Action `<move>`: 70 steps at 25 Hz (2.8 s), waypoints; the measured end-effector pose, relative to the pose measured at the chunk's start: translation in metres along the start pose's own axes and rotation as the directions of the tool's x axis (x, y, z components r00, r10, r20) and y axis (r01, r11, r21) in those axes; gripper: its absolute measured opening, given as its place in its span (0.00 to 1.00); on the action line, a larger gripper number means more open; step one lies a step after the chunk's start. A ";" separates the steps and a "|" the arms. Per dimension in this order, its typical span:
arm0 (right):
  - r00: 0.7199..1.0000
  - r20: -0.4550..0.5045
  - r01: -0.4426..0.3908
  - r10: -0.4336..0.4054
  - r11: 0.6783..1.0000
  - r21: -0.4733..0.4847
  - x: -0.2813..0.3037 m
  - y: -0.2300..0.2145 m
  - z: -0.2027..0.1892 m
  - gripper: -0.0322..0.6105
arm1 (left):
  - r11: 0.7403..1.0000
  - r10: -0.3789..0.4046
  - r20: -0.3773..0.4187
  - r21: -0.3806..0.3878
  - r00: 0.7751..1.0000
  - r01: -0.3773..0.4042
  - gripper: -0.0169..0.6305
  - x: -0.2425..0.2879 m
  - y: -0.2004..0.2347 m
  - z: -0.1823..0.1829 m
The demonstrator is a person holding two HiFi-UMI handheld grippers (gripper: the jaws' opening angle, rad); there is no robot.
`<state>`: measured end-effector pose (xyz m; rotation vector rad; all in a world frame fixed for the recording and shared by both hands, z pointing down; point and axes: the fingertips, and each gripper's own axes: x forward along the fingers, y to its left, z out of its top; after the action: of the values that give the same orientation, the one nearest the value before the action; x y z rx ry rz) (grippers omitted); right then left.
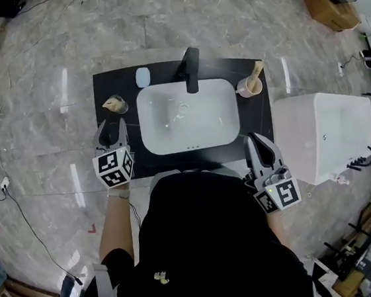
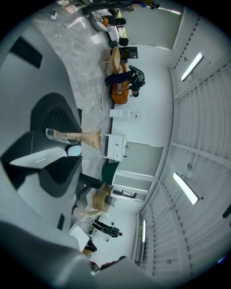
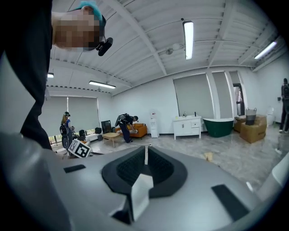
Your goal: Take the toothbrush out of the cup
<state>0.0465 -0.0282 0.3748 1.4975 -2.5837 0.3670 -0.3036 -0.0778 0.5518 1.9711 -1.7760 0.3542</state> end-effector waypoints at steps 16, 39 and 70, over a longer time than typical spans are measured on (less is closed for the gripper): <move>0.986 -0.037 0.163 -0.162 0.987 0.006 -0.025 -0.004 -0.009 0.11 | 0.997 0.030 -0.051 0.067 0.998 -0.026 0.26 0.062 0.027 -0.012; 0.983 -0.036 0.182 -0.181 0.983 0.033 -0.035 -0.027 -0.016 0.11 | 0.990 0.058 -0.020 0.134 0.998 -0.055 0.09 0.062 0.016 0.006; 0.993 0.102 0.047 -0.061 0.990 0.133 -0.027 -0.045 -0.010 0.11 | 0.980 -0.100 0.171 0.190 0.980 0.067 0.09 -0.061 -0.115 0.123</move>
<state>0.0987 -0.0243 0.3848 1.6694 -2.6395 0.4706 -0.2119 -0.0792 0.3974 2.2636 -1.8183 0.3312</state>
